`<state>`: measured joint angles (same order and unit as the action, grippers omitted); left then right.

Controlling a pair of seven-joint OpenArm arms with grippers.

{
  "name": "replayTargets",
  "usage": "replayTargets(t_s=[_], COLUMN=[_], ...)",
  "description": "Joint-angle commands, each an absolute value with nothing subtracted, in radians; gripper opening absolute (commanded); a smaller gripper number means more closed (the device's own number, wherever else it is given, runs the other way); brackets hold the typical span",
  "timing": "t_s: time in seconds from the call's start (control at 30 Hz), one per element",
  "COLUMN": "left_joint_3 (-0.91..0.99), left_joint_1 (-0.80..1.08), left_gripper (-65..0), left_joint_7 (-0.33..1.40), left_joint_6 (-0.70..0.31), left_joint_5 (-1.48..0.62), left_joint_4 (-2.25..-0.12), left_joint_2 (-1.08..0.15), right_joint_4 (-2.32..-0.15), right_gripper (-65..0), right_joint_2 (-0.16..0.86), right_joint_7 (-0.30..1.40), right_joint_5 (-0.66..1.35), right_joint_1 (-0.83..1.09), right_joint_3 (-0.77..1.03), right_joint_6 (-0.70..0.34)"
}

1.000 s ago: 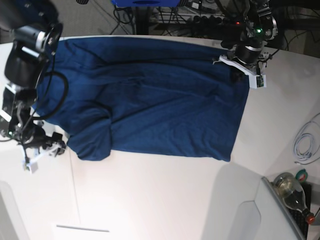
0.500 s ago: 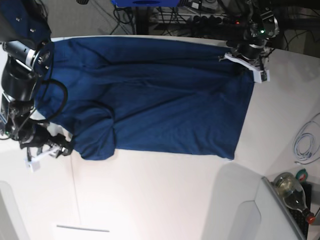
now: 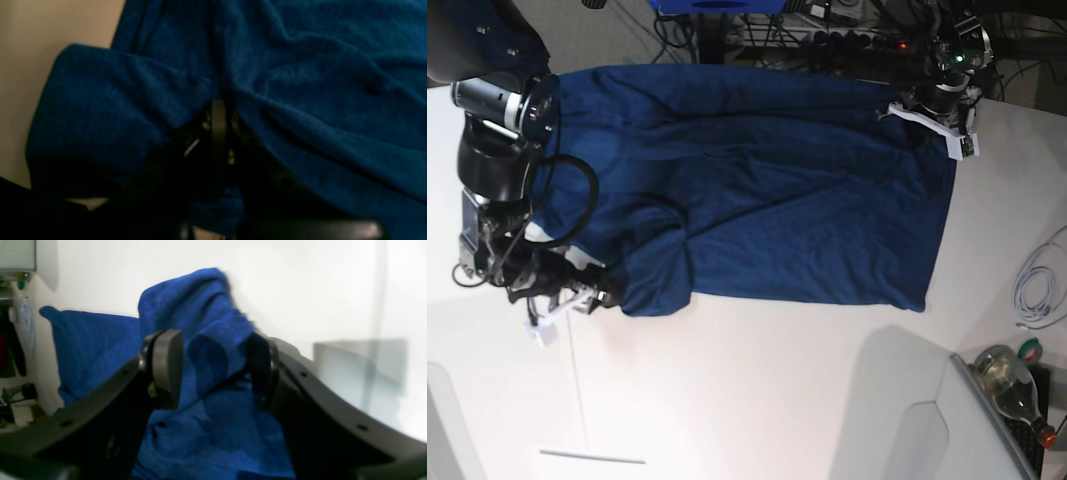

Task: Layout the t-shirt on the table in an organized manner, then fold the t-shirt properly
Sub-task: 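Fold the hem corner inward over the shirt body with the right gripper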

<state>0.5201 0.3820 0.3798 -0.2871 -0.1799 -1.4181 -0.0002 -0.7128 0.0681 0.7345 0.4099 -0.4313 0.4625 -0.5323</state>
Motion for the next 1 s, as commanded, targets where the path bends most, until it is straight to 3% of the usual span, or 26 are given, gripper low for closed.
replayTargets(t_s=[0.0,0.27,0.33,0.4,0.43,0.5,0.6,0.97], left_joint_3=[0.521,0.527,0.524,0.522,0.522,0.522,0.521,0.521], left_joint_1=[0.387,0.389,0.389,0.389,0.389,0.39,0.414,0.461], left_gripper=[-65.0,-65.0,-65.0,-65.0,-65.0,-65.0,-65.0,-65.0], left_joint_7=[0.387,0.387,0.387,0.387,0.387,0.387,0.389,0.394], left_joint_6=[-0.288,-0.288,-0.288,-0.288,-0.288,-0.288,-0.288,-0.288], left_joint_5=[-0.174,-0.174,-0.174,-0.179,-0.179,-0.176,-0.18,-0.185], left_joint_4=[-1.429,-1.429,-1.429,-1.431,-1.432,-1.455,-1.498,-1.638], left_joint_2=[-0.002,-0.002,-0.002,-0.002,-0.002,-0.002,-0.002,0.001], right_joint_4=[-0.727,-0.727,-0.727,-0.727,-0.728,-0.736,-0.785,-1.356], right_gripper=[-35.6,-37.8,-47.3,-62.3,-65.0,-62.9,-64.7,-64.5], right_joint_2=[0.076,0.064,0.062,0.062,0.062,0.067,0.085,0.059], right_joint_7=[0.716,0.714,0.716,0.719,0.717,0.719,0.722,0.961], right_joint_5=[0.423,0.421,0.421,0.424,0.426,0.427,0.427,0.427], right_joint_1=[-0.46,-0.46,-0.46,-0.46,-0.46,-0.458,-0.441,-0.292], right_joint_3=[0.464,0.463,0.463,0.463,0.467,0.469,0.47,0.463], right_joint_6=[-0.538,-0.536,-0.536,-0.536,-0.536,-0.538,-0.538,-0.536])
